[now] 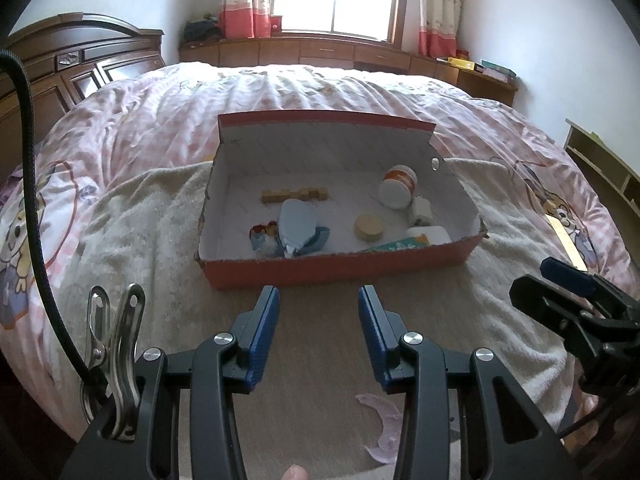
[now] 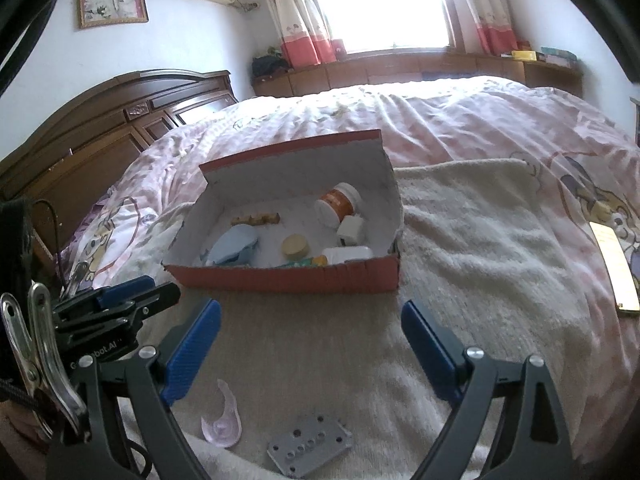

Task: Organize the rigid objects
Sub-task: 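Withdraw both grippers from the box toward the pink piece and grey plate, then grasp the pink curved plastic piece with the left gripper while the right grasps the grey perforated plate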

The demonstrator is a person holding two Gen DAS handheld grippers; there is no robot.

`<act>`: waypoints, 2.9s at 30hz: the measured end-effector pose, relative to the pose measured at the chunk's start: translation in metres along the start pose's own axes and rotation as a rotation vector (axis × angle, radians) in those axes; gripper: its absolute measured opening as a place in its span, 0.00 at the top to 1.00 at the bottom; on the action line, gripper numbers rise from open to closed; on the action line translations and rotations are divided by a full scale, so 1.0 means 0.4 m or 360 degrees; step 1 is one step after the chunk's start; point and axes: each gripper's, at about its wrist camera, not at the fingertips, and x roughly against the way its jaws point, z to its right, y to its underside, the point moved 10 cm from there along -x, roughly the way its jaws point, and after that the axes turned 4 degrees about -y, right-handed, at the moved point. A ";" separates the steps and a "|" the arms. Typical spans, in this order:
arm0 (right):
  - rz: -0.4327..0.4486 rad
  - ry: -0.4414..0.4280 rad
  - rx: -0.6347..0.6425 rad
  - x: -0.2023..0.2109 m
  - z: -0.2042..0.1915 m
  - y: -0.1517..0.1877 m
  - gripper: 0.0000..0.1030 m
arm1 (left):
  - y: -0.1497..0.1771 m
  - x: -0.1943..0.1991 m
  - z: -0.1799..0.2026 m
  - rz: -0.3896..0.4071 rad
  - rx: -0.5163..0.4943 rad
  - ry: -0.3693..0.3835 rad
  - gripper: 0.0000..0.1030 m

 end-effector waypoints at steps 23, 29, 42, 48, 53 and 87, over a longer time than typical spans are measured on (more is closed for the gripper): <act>-0.0163 0.0073 0.0012 0.025 0.029 0.154 0.09 | 0.124 0.041 0.048 -0.0068 -0.0070 0.0048 0.59; -0.0226 0.0093 0.0000 0.005 0.050 0.199 0.09 | 0.155 0.032 0.062 -0.0108 -0.0090 0.0072 0.59; -0.0280 0.0112 0.0007 -0.013 0.070 0.239 0.09 | 0.209 0.019 0.095 -0.0184 -0.0139 0.0153 0.59; -0.0300 0.0103 0.0004 -0.020 0.072 0.254 0.09 | 0.232 0.011 0.133 -0.0226 -0.0211 0.0213 0.59; -0.0313 0.0101 -0.0004 -0.023 0.077 0.261 0.09 | 0.269 -0.008 0.157 -0.0301 -0.0261 0.0231 0.52; -0.0351 0.0062 0.0053 -0.040 0.056 0.277 0.09 | 0.288 -0.031 0.147 -0.0366 -0.0286 0.0147 0.63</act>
